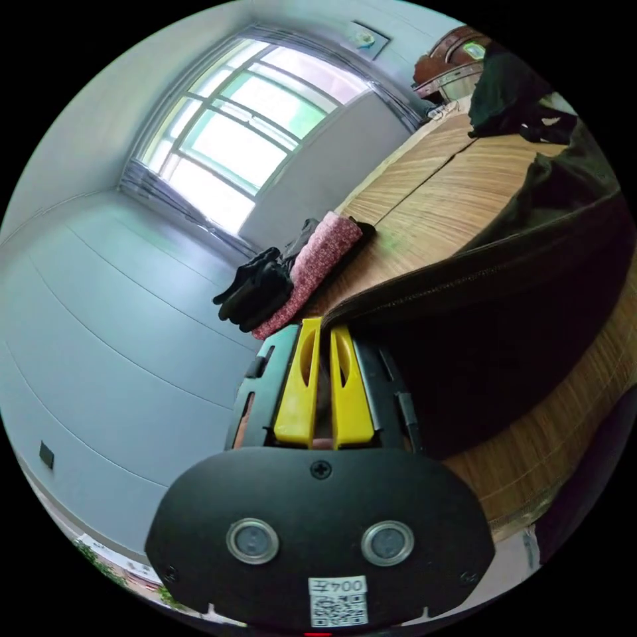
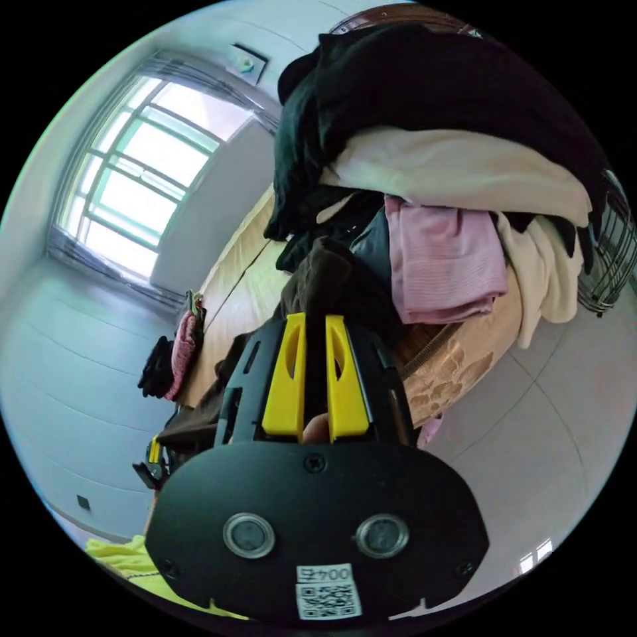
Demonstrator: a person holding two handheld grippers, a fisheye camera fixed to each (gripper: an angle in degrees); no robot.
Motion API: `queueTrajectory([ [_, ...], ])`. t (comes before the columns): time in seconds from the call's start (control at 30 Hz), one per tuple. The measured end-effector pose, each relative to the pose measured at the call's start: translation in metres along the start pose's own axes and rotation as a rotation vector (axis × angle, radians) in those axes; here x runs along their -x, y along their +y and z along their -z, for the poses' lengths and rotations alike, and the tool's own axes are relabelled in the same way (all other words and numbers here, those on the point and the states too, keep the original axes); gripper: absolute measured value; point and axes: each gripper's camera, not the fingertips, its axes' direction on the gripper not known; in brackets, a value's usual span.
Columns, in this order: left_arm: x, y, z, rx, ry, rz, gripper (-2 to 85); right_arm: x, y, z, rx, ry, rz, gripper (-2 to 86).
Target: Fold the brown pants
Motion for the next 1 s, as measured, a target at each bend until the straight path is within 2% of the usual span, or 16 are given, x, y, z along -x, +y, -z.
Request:
queueTrajectory([
  [0.07, -0.014, -0.002, 0.003, -0.016, -0.053, -0.151, 0.6, 0.002, 0.009, -0.004, 0.029, 0.054, -0.02, 5.6],
  [0.17, -0.042, 0.011, -0.004, 0.012, -0.061, -0.364, 0.7, -0.032, 0.022, -0.041, 0.204, 0.112, -0.12, 5.5],
  [0.27, -0.059, 0.025, -0.01, 0.082, -0.007, -0.462, 0.6, -0.028, 0.042, -0.023, 0.095, 0.045, -0.125, 5.7],
  [0.33, -0.058, 0.028, -0.007, 0.076, 0.007, -0.455, 0.6, 0.002, 0.055, -0.005, -0.013, 0.152, -0.041, 5.5],
  [0.4, -0.055, 0.028, -0.003, 0.068, 0.009, -0.437, 0.6, 0.063, 0.078, 0.005, -0.157, 0.336, 0.186, 5.6],
  [0.47, -0.05, 0.026, 0.0, 0.057, 0.017, -0.432, 0.7, 0.109, 0.096, -0.008, -0.206, 0.406, 0.379, 5.9],
  [0.53, -0.046, 0.024, 0.002, 0.055, 0.017, -0.444, 0.7, 0.143, 0.107, -0.033, -0.19, 0.422, 0.525, 5.6],
  [0.63, -0.041, 0.025, 0.004, 0.052, -0.014, -0.51, 0.7, 0.179, 0.119, -0.094, -0.102, 0.566, 0.659, 0.9],
  [0.73, -0.028, 0.03, 0.007, 0.071, -0.039, -0.543, 0.6, 0.19, 0.13, -0.16, 0.095, 0.672, 0.763, -0.2],
  [0.77, -0.017, 0.031, 0.007, 0.092, -0.035, -0.498, 0.6, 0.18, 0.132, -0.191, 0.265, 0.731, 0.726, -0.3],
  [0.8, -0.01, 0.03, 0.006, 0.106, -0.023, -0.456, 0.6, 0.18, 0.135, -0.189, 0.167, 0.708, 0.706, -0.4],
  [0.87, 0.03, 0.016, 0.006, 0.137, 0.107, -0.183, 0.5, 0.178, 0.123, -0.187, 0.211, 0.69, 0.587, -0.5],
  [0.93, 0.058, -0.007, 0.005, 0.101, 0.262, 0.013, 0.5, 0.176, 0.112, -0.171, 0.195, 0.51, 0.473, -0.6],
  [1.0, 0.071, -0.045, 0.002, 0.031, 0.432, 0.122, 0.4, 0.165, 0.11, -0.147, 0.062, 0.192, 0.352, -0.7],
])
